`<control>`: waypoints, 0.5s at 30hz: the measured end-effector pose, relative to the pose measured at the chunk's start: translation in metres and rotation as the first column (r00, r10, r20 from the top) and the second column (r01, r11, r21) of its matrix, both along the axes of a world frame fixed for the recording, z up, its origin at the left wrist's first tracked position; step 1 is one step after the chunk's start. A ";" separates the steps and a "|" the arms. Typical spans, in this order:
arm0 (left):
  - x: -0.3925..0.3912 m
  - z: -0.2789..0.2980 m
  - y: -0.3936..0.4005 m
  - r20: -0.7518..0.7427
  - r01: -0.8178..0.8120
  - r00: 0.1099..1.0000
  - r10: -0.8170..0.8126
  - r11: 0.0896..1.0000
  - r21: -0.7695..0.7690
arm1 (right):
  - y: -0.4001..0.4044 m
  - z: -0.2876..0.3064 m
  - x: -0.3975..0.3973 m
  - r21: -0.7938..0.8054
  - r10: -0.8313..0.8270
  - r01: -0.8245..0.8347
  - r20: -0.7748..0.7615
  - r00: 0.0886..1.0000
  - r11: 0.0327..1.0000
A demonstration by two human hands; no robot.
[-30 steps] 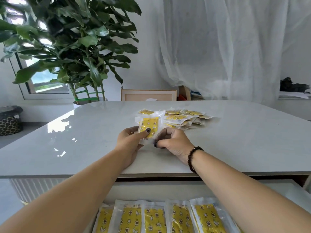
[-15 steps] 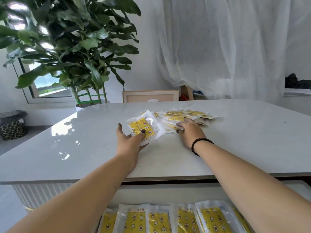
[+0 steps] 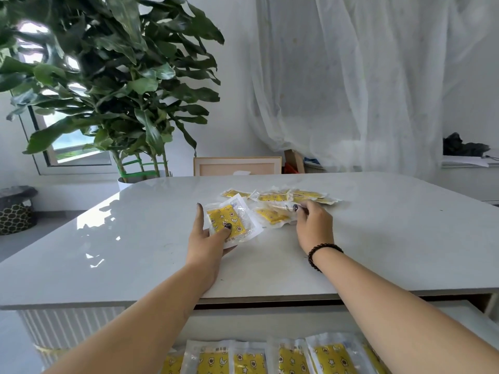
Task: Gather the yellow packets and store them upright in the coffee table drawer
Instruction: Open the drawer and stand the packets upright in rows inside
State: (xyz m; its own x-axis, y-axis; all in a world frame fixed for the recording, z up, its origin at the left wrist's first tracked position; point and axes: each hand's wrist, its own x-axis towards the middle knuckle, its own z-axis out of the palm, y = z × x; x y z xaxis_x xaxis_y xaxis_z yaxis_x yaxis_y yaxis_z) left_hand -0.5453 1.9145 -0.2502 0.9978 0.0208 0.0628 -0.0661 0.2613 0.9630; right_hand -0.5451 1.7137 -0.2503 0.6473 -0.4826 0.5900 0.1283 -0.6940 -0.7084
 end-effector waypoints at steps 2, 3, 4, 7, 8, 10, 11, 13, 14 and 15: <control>-0.002 0.001 0.000 -0.004 0.000 1.000 0.000 1.000 0.017 | 0.000 0.003 -0.011 0.105 0.016 -0.018 0.027 1.000 0.994; -0.004 0.001 0.000 -0.007 -0.001 1.000 0.001 1.000 0.028 | -0.001 0.006 -0.016 0.133 0.015 -0.018 0.026 1.000 0.991; -0.006 0.002 0.000 -0.016 -0.003 1.000 0.004 0.999 0.048 | -0.003 0.009 -0.021 0.146 0.019 -0.021 0.016 1.000 0.989; -0.016 0.006 -0.001 -0.062 -0.002 0.998 0.011 0.989 0.145 | -0.006 0.027 -0.037 0.153 0.058 -0.056 -0.009 0.998 0.987; -0.021 0.009 -0.001 -0.083 0.004 0.997 0.011 0.983 0.181 | -0.007 0.036 -0.043 0.170 0.067 -0.066 0.001 0.998 0.983; -0.030 0.014 -0.001 -0.132 0.021 0.991 0.011 0.971 0.240 | -0.008 0.052 -0.053 0.213 0.088 -0.094 0.038 0.995 0.972; -0.035 0.017 -0.001 -0.163 0.042 0.987 0.000 0.966 0.257 | -0.007 0.060 -0.058 0.243 0.101 -0.112 0.055 0.993 0.964; -0.048 0.026 -0.001 -0.222 0.086 0.975 -0.022 0.956 0.280 | -0.005 0.073 -0.071 0.310 0.136 -0.154 0.080 0.988 0.938; -0.055 0.031 0.000 -0.241 0.102 0.970 -0.030 0.951 0.291 | -0.003 0.079 -0.078 0.335 0.157 -0.179 0.090 0.983 0.925; -0.061 0.037 0.000 -0.253 0.116 0.967 -0.039 0.947 0.299 | 0.000 0.086 -0.086 0.358 0.183 -0.208 0.102 0.978 0.910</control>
